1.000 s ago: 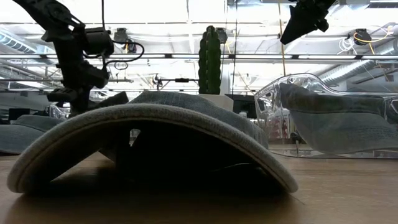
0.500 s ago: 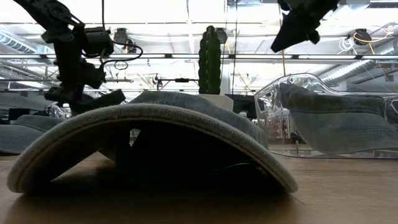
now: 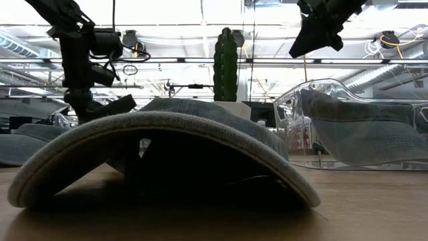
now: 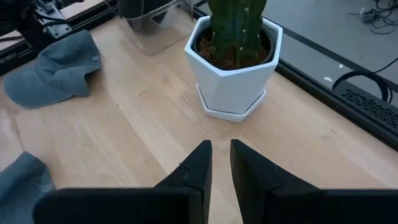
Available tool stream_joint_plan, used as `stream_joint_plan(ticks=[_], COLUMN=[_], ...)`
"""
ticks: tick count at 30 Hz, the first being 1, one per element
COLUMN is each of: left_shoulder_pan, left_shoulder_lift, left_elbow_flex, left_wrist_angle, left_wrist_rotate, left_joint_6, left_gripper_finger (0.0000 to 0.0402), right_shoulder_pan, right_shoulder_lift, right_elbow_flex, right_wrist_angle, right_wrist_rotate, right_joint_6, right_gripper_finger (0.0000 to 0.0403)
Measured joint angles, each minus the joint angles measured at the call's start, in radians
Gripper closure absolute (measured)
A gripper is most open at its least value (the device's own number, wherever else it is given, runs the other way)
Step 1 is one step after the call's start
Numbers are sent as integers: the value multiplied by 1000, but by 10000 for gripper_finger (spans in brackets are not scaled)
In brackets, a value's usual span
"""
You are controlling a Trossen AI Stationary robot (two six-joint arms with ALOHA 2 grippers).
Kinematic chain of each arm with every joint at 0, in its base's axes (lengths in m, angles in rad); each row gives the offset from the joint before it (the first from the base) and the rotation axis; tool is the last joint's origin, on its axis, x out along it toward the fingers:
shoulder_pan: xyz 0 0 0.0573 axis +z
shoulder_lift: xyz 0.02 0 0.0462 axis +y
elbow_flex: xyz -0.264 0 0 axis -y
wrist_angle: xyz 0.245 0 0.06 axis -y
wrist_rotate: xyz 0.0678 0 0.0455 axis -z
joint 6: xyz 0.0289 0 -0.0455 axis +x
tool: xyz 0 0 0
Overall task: Pick & Place hat
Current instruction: Put the right black cap into the top transparent bin
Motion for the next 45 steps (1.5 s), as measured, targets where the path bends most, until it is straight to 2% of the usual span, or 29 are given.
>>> stream_joint_plan(ticks=[3, 6, 12, 16, 19, 21, 24, 28, 30, 36, 45], left_shoulder_pan=[7, 7, 7, 13, 27, 27, 23, 16, -2, -27, -80], left_shoulder_lift=[0, 0, -1, -1, 8, 41, 104, 167, 188, 231, 214], left_elbow_flex=[16, 92, 278, 367, 393, 396, 395, 395, 395, 395, 395], left_wrist_angle=[-38, -128, -291, -225, -143, -153, -214, -234, -228, -227, -223], left_wrist_rotate=[1, 12, 189, 276, 421, 483, 515, 591, 566, 358, 257], left_joint_6=[-63, -129, -264, -409, -544, -607, -661, -686, -658, -571, -530], left_gripper_finger=[177, 178, 188, 203, 222, 239, 263, 283, 285, 252, 159], right_shoulder_pan=[0, 0, 0, 0, 0, 0, 0, 0, 0, 0, 0], right_shoulder_lift=[0, 0, 0, 0, 0, 0, 0, 0, 0, 0, -1], right_elbow_flex=[0, 0, 0, 0, 0, 0, 0, 0, 0, 0, 0], right_wrist_angle=[0, 0, 0, 0, 0, 0, 0, -1, -2, -5, -16], right_wrist_rotate=[-1, -1, -2, -2, -2, -2, -3, -60, -80, -80, -79], right_joint_6=[-1, -8, -27, -28, -49, -57, -57, -58, -63, -76, -77], right_gripper_finger=[358, 358, 358, 358, 358, 358, 358, 358, 358, 358, 358])
